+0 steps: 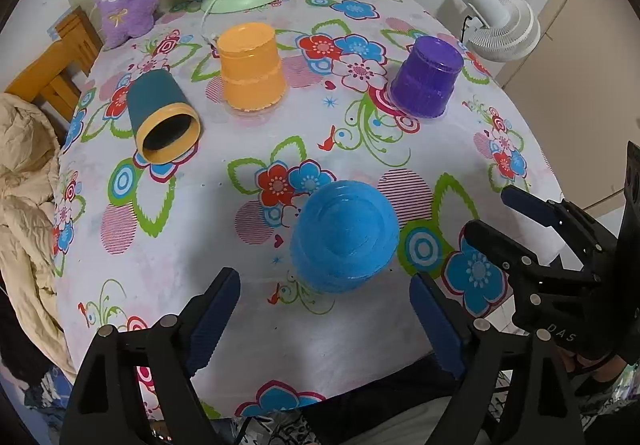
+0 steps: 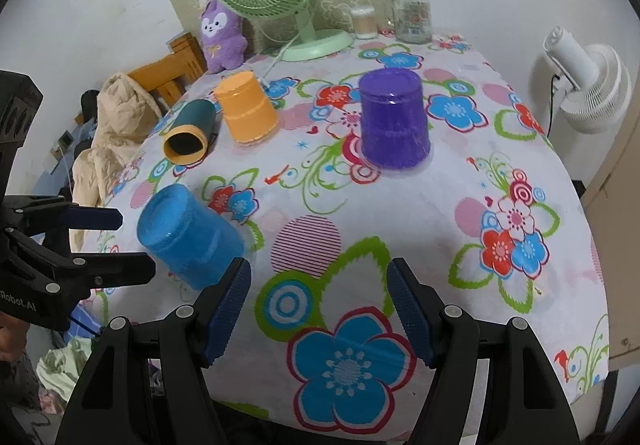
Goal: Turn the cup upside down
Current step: 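Rotate the blue cup mouth down with the right gripper, then lower the blue cup onto the table and open the right gripper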
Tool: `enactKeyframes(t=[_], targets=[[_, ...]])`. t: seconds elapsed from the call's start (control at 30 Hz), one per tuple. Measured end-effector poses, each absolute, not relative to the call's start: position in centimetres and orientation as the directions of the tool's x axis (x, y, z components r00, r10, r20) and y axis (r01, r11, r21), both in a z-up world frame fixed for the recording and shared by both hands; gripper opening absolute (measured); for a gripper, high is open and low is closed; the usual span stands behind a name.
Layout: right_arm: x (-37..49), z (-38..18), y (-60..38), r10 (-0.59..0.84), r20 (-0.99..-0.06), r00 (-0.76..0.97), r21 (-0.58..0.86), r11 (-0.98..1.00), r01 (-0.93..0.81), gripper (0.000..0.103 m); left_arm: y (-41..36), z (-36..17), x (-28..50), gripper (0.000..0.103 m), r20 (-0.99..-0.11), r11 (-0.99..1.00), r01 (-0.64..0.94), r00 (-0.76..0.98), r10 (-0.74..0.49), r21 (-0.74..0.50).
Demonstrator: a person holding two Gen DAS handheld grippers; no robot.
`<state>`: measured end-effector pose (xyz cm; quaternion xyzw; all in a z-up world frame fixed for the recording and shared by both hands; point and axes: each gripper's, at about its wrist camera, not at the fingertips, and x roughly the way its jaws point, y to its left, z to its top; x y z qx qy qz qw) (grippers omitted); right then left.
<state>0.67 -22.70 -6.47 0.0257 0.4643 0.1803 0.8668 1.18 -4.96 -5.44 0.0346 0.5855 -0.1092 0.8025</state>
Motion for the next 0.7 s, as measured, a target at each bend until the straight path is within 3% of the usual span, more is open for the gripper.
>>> enactKeyframes(t=[0.13, 0.23, 0.7], targets=[[0.6, -5.8, -22.0, 0.337, -0.789, 0.514, 0.199, 0.931, -0.305, 0.073, -4.4, -5.1, 0.8, 0.09, -0.942, 0.975, 0.207, 0.303, -0.147, -0.085], [0.6, -5.1, -21.3, 0.335, -0.78, 0.529, 0.183, 0.93, -0.318, 0.08, -4.0, -4.7, 0.6, 0.091, -0.936, 0.976, 0.198, 0.315, -0.156, -0.096], [0.7, -2.8, -18.7, 0.319, -0.754, 0.574, 0.124, 0.928, -0.352, 0.082, -2.4, -3.9, -0.2, 0.093, -0.907, 0.975, 0.161, 0.369, -0.204, -0.153]])
